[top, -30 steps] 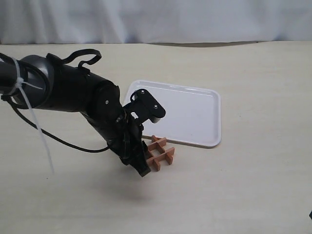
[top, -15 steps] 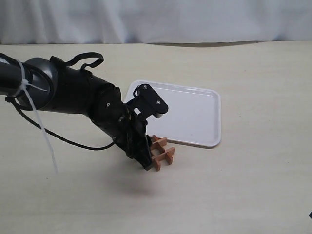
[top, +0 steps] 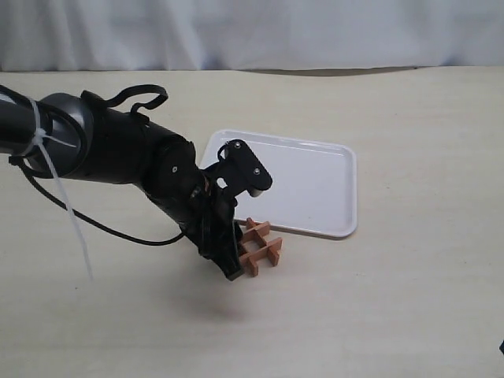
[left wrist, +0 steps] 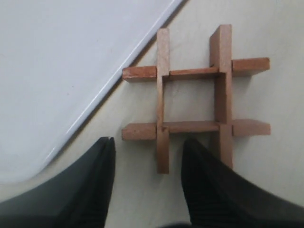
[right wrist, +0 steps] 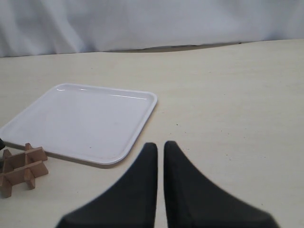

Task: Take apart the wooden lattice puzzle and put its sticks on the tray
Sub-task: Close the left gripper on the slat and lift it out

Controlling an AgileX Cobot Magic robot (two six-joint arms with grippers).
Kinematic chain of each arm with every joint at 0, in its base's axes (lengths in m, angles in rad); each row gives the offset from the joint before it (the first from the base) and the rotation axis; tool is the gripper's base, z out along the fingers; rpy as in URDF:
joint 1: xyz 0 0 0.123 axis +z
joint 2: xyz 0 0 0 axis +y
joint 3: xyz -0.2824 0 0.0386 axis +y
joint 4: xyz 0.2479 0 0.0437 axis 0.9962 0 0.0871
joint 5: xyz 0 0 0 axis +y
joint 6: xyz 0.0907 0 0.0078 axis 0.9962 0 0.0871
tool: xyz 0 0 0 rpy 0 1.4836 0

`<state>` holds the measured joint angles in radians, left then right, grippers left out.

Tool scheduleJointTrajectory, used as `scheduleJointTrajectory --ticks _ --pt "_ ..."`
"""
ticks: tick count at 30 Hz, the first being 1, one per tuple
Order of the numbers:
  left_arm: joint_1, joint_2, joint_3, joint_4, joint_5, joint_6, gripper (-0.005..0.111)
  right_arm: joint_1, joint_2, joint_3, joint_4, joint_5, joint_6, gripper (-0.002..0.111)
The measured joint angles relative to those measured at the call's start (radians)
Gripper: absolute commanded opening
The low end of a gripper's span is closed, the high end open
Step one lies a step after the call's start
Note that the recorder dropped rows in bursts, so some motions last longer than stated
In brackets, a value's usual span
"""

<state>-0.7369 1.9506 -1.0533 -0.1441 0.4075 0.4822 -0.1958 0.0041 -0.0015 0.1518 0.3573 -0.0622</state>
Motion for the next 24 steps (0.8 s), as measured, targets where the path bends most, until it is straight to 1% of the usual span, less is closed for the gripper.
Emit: scheduleJointTrajectory --ticks 5,7,10,14,24 --pt "0.000 0.000 0.000 0.000 0.000 0.039 0.043 0.000 0.000 0.000 0.000 0.000 0.000 0.005" --pt "0.000 0.000 0.000 0.000 0.000 0.043 0.040 0.000 0.000 0.000 0.000 0.000 0.000 0.005" --pt "0.000 0.000 0.000 0.000 -0.009 0.045 0.020 0.000 0.000 0.000 0.000 0.000 0.000 0.005" --pt "0.000 0.000 0.000 0.000 -0.024 0.047 0.000 0.000 0.000 0.000 0.000 0.000 0.000 0.005" --pt "0.000 0.000 0.000 -0.014 -0.026 0.068 0.000 0.000 0.000 0.000 0.000 0.000 0.000 0.005"
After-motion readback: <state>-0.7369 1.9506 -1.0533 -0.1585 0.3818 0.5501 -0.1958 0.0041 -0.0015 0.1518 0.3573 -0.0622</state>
